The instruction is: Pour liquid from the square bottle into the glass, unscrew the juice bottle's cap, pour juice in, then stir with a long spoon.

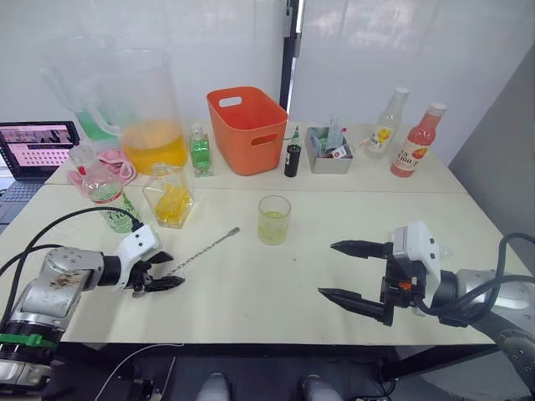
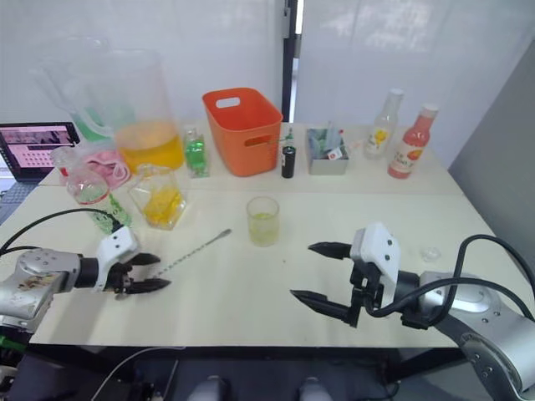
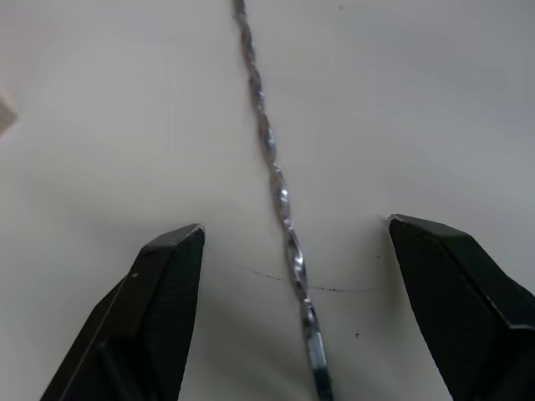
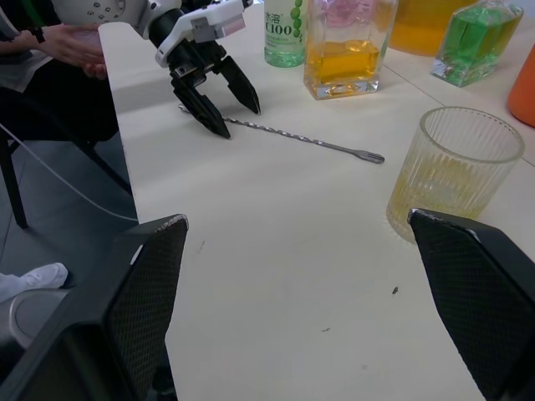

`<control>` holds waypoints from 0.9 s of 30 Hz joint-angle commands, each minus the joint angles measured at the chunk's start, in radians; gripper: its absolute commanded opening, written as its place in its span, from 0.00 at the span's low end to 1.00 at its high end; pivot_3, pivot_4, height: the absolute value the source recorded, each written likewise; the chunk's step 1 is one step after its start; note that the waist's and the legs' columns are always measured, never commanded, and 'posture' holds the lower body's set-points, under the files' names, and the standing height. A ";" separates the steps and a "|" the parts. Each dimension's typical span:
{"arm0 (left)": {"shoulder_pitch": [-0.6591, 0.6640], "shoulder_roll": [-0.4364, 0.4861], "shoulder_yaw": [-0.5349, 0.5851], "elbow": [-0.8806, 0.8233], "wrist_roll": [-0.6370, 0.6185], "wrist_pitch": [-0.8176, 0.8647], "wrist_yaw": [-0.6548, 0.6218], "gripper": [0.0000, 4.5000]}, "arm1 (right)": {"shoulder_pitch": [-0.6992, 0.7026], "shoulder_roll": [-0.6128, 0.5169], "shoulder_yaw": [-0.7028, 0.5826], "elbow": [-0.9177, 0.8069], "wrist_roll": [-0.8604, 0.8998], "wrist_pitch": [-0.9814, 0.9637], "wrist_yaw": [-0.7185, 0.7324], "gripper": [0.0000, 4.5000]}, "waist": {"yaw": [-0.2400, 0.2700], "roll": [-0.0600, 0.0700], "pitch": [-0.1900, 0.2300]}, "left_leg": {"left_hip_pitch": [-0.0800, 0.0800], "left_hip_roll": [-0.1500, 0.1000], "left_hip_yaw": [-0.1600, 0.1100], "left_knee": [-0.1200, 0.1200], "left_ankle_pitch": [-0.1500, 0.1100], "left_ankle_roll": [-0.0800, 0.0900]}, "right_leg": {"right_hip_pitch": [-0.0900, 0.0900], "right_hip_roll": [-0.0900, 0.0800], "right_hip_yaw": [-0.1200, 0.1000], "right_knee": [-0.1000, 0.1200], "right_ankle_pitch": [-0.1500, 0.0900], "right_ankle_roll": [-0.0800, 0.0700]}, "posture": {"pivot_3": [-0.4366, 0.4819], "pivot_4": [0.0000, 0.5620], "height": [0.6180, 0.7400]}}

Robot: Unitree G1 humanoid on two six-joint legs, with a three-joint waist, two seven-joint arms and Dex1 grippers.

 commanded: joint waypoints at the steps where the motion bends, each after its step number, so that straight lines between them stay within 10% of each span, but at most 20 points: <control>1: -0.002 0.020 -0.038 -0.023 0.039 0.044 0.002 0.76 | -0.002 0.004 -0.010 -0.032 0.005 -0.011 -0.011 1.00 | -0.002 0.000 0.000 | 0.000 0.000 0.000 0.000 0.000 0.000 | 0.000 0.000 0.000 0.000 0.000 0.000 | 0.48 0.27 0.70; 12: -0.004 -0.011 -0.055 -0.016 0.069 0.072 0.043 0.01 | -0.023 -0.006 0.004 -0.029 -0.017 -0.008 -0.027 1.00 | -0.002 0.001 -0.001 | 0.001 0.000 0.000 0.000 0.000 0.000 | 0.001 0.000 0.000 0.000 0.000 0.000 | 0.48 0.27 0.70; 27: -0.136 -0.072 0.205 -0.027 -0.178 0.102 0.059 0.01 | -0.370 0.127 -0.014 0.126 0.246 0.169 -0.352 1.00 | 0.002 -0.003 0.003 | -0.002 0.000 -0.001 0.000 0.001 0.002 | -0.001 0.000 -0.001 0.001 0.001 -0.001 | 0.48 0.27 0.70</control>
